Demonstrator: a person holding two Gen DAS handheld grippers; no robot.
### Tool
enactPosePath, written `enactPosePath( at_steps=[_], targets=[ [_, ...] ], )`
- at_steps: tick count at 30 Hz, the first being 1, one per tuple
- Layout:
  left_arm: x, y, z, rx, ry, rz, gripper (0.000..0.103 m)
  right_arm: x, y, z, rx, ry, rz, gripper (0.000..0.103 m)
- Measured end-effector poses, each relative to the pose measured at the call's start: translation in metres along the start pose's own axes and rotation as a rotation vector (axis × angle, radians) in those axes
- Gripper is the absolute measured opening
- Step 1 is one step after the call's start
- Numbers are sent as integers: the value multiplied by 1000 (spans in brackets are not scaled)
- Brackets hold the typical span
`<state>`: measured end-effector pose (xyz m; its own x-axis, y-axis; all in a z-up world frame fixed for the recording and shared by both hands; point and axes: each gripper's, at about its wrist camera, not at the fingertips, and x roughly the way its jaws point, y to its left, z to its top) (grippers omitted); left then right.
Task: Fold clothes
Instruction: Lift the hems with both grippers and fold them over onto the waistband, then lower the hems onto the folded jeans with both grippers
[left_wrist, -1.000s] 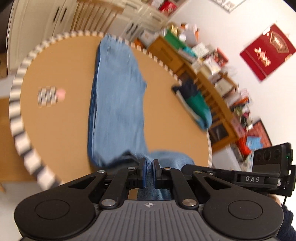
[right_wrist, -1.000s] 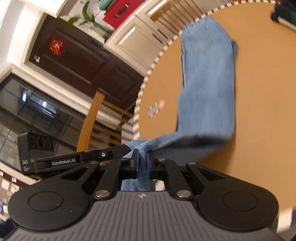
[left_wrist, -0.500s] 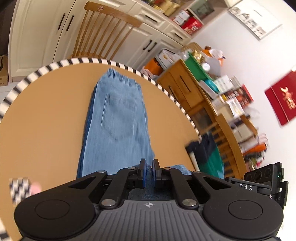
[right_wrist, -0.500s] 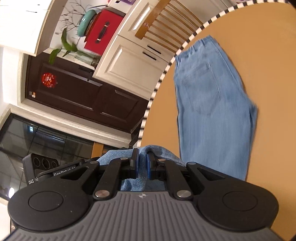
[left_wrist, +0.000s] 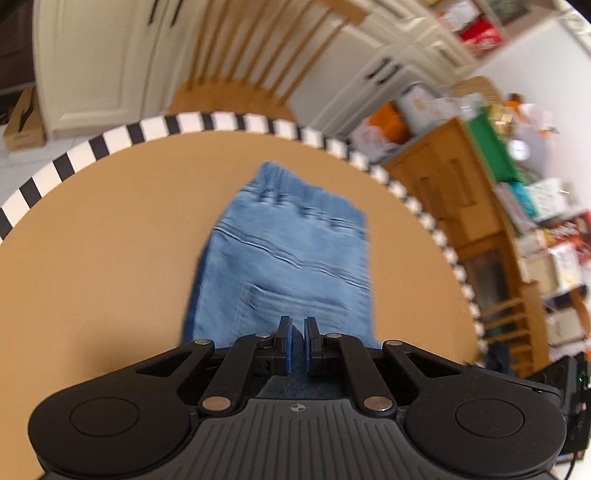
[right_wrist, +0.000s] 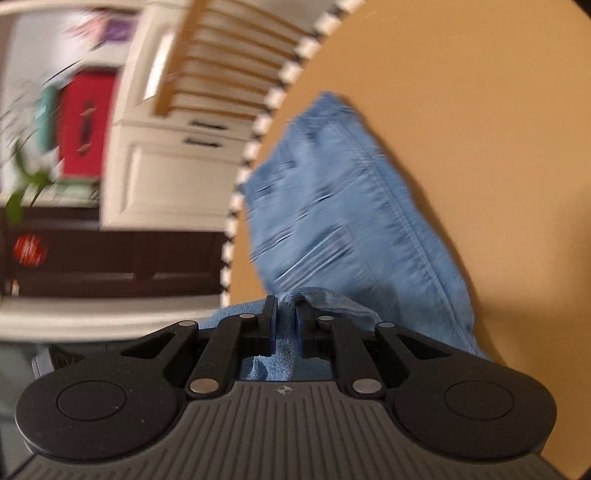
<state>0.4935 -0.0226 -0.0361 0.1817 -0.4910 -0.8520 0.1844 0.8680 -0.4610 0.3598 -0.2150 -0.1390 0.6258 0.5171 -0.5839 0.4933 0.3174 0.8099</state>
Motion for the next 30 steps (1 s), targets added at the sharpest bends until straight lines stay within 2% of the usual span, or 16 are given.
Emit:
enactPosePath(
  at_steps=[2, 3, 4, 5, 8, 10, 12, 15, 17, 20, 22, 24, 25, 26, 30],
  targets=[
    [15, 8, 12, -45, 23, 4, 7, 11, -9, 9, 61, -4, -15, 16],
    [20, 11, 19, -63, 24, 1, 8, 16, -12, 14, 87, -10, -9, 24],
    [24, 14, 25, -74, 16, -3, 7, 17, -14, 17, 99, -21, 0, 38],
    [26, 16, 31, -79, 0, -9, 7, 19, -15, 20, 111, -33, 9, 42],
    [24, 23, 49, -95, -53, -35, 7, 21, -15, 31, 102, -64, 10, 46],
    [21, 28, 59, -107, -84, -41, 7, 19, -13, 36, 92, -102, 8, 53],
    [16, 35, 65, -104, -129, -33, 7, 13, -11, 40, 76, -155, 41, 58],
    [4, 44, 65, -87, -193, -49, 7, -4, -6, 44, 66, -278, 119, 58],
    [-1, 49, 61, -47, -211, -87, 10, -17, 3, 42, -66, -375, 115, 58],
    [2, 49, 40, 42, -190, -151, 19, -15, 13, 29, -286, -351, 35, 56],
    [11, 47, 23, 107, -172, -181, 24, -4, 15, 14, -408, -321, -17, 50],
    [25, 41, 8, 167, -163, -168, 28, 11, 17, 1, -490, -306, -41, 42],
    [32, 39, 3, 187, -158, -166, 28, 15, 19, -3, -516, -306, -38, 34],
    [37, 37, -2, 194, -162, -166, 29, 19, 21, -5, -535, -304, -38, 31],
    [46, 39, -3, 167, -189, -183, 31, 34, 31, -5, -587, -318, -99, 29]
  ],
)
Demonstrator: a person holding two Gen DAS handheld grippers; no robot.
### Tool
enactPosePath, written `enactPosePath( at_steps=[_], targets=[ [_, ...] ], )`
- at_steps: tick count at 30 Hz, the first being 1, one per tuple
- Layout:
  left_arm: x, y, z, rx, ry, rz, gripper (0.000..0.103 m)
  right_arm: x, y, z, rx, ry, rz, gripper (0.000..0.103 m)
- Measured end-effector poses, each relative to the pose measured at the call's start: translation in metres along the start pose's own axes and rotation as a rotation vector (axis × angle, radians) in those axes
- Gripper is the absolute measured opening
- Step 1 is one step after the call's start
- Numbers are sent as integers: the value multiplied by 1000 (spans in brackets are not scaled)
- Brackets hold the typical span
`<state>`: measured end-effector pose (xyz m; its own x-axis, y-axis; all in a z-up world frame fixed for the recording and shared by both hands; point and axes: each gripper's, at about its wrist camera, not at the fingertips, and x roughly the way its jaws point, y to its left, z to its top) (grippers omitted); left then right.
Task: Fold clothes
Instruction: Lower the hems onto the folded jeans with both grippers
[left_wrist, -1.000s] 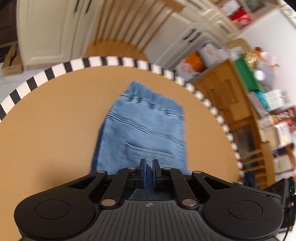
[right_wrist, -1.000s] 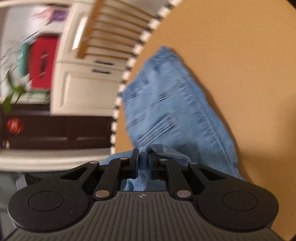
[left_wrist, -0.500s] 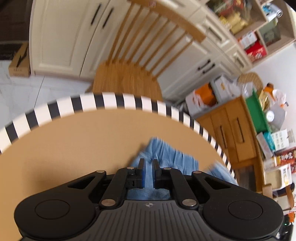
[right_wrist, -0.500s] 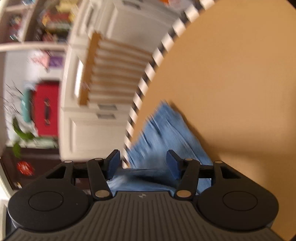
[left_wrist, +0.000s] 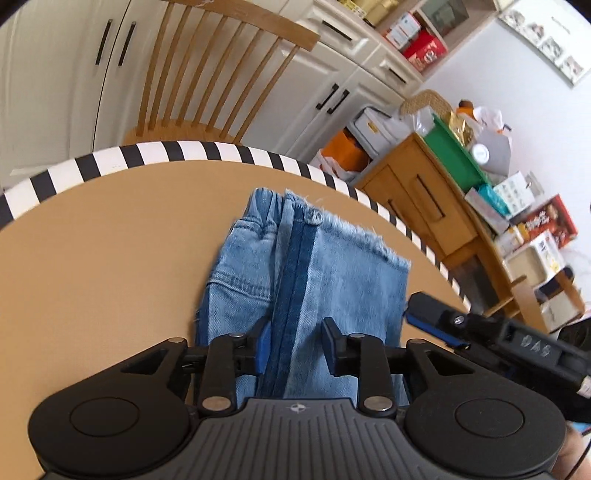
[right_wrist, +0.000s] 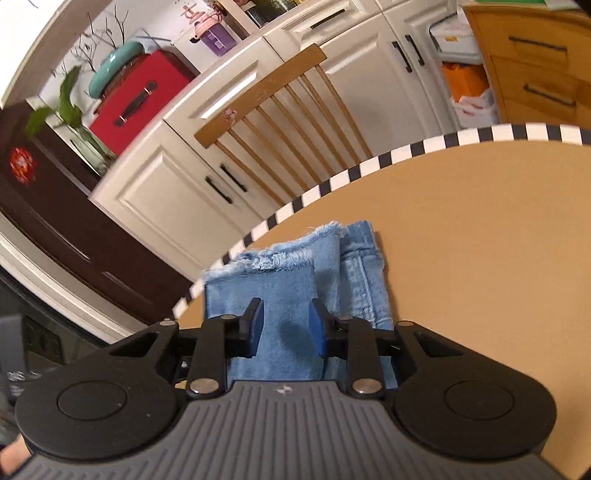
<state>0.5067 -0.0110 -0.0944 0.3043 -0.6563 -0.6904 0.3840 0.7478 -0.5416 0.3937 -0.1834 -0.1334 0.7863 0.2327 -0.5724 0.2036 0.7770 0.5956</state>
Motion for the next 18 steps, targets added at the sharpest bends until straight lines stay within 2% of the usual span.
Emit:
enactPosePath(
  at_steps=[4, 7, 9, 14, 15, 16, 17, 18],
  targets=[
    [5, 2, -1, 1, -10, -5, 28, 11, 3, 4, 0, 12, -62, 29],
    [4, -2, -3, 47, -29, 9, 22, 9, 1, 4, 26, -3, -67, 29],
    [1, -4, -5, 67, -52, 3, 21, 5, 0, 3, 39, -25, -73, 29],
    [5, -6, -2, 82, -76, -7, 21, 11, -7, 5, 48, 3, -65, 29],
    [7, -7, 1, 88, -82, -9, 21, 12, -6, 6, 44, 4, -61, 26],
    [8, -8, 5, 93, -88, -12, 21, 12, -6, 6, 44, 5, -51, 17],
    [10, -9, 8, 93, -93, -14, 21, 12, -5, 7, 44, 7, -41, 12],
    [12, -10, 11, 89, -95, -14, 18, 11, -4, 7, 43, 7, -42, 3]
  ],
)
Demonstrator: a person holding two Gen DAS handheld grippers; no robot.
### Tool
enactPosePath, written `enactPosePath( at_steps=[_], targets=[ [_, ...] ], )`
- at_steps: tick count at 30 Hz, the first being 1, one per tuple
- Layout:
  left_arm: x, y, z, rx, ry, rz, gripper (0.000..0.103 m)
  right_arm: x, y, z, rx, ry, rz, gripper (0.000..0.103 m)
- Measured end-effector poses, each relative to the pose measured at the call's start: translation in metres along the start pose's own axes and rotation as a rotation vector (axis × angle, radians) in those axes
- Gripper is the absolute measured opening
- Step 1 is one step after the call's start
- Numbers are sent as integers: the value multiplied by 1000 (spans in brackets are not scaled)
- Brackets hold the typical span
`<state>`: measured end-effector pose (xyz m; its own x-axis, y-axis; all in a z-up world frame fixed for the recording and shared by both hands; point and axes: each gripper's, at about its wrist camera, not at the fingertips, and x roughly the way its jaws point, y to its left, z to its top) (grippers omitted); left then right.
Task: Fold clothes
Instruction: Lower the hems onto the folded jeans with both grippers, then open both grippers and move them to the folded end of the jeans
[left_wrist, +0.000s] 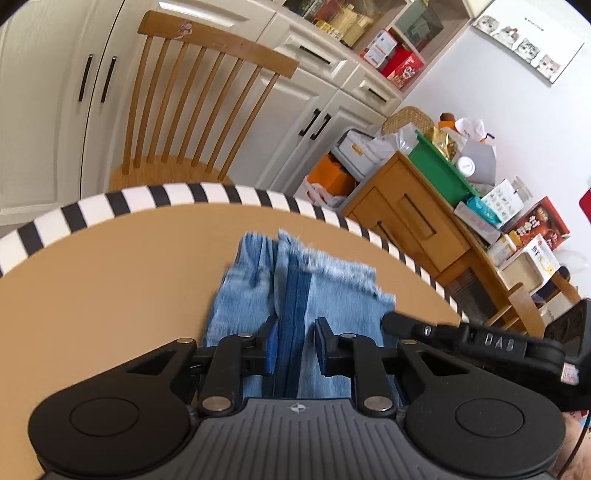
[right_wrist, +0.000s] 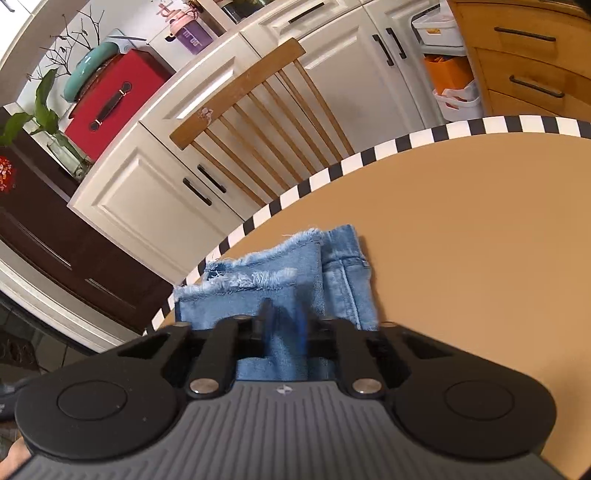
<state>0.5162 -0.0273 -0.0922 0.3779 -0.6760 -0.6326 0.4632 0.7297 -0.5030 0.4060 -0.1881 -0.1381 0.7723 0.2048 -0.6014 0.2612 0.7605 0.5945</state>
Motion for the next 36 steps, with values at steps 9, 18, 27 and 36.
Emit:
enactPosePath(
  at_steps=[9, 18, 27, 36],
  targets=[
    [-6, -10, 5, 72, -21, 32, 7, -16, 16, 3, -80, 3, 16, 2],
    [-23, -36, -3, 163, -61, 27, 10, -43, 31, 6, -124, -16, 81, 2],
    [-20, -40, 16, 143, -126, 31, 6, -46, 39, 23, -119, -74, 85, 2],
    [10, -36, 42, 89, -121, 93, 6, 6, 17, 34, -51, -11, -76, 2]
  ],
)
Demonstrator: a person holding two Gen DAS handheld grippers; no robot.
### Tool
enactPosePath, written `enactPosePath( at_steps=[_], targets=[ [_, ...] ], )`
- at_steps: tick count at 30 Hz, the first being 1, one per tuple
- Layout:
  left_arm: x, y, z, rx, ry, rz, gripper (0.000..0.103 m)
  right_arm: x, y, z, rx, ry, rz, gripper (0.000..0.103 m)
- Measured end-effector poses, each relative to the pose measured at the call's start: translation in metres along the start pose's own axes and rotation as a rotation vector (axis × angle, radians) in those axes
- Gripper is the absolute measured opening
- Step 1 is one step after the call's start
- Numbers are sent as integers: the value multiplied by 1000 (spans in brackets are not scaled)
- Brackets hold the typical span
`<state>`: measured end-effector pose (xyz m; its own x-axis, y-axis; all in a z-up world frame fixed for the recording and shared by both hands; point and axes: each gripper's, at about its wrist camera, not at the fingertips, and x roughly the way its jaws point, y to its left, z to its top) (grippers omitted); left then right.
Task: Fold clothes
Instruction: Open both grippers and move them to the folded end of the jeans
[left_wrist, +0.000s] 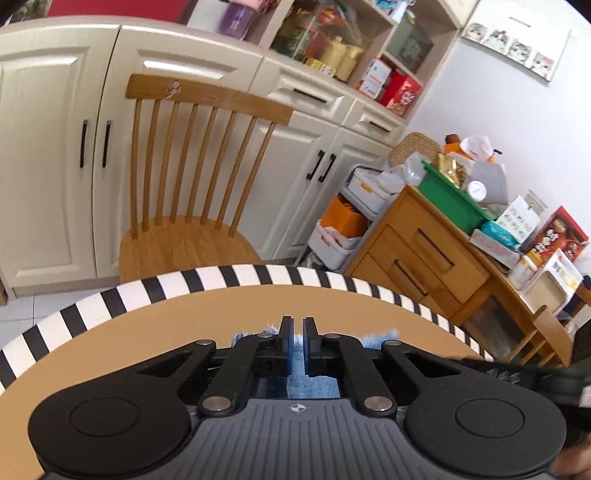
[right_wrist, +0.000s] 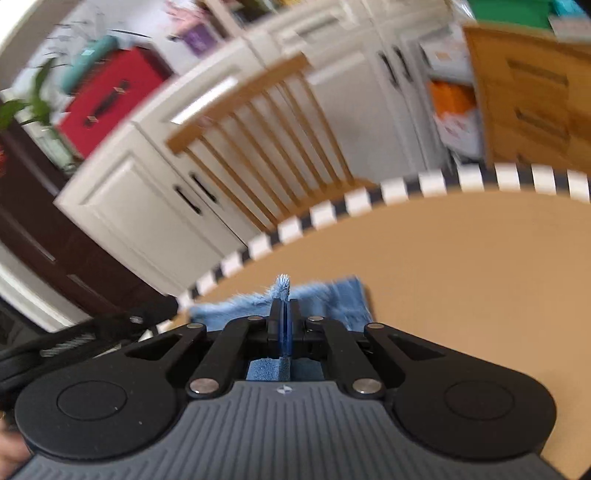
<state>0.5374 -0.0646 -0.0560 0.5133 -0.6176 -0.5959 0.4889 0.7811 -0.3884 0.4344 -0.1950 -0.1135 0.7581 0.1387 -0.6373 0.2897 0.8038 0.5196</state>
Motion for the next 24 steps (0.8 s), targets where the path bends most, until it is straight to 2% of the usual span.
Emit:
enactPosePath(
  at_steps=[3, 5, 7, 8, 9, 12, 14, 17, 18, 19, 22, 24],
  targets=[
    [-5, 1, -8, 12, 15, -25, 6, 12, -13, -9, 43, 22, -22, 3],
    [-11, -1, -18, 31, 52, -51, 6, 14, -21, -14, 83, 24, -11, 8],
    [-19, -3, -32, 33, 105, -76, 7, 4, -27, -16, 125, 9, 13, 28],
    [-25, -4, -41, 28, 136, -96, 10, -7, -26, -18, 118, -6, 14, 30],
    [-32, -6, -51, 30, 169, -117, 10, -18, -25, -20, 109, -22, 15, 30],
    [-43, -11, -79, 46, 225, -149, 11, -51, -6, -40, -10, 60, 92, 29],
    [-44, -14, -97, 54, 254, -149, 11, -64, 9, -60, -99, 145, 125, 28],
    [-34, -13, -112, 60, 272, -99, 11, -65, 20, -93, -178, 231, 104, 28],
    [-31, -14, -114, 67, 268, -83, 7, -60, 19, -101, -182, 245, 72, 28],
    [-29, -15, -115, 73, 261, -73, 6, -58, 16, -109, -183, 225, 57, 25],
    [-26, -18, -117, 89, 247, -44, 6, -57, 13, -120, -168, 173, 35, 24],
    [-36, -19, -112, 60, 268, -31, 13, -66, 19, -120, -139, 173, -8, 27]
  ],
)
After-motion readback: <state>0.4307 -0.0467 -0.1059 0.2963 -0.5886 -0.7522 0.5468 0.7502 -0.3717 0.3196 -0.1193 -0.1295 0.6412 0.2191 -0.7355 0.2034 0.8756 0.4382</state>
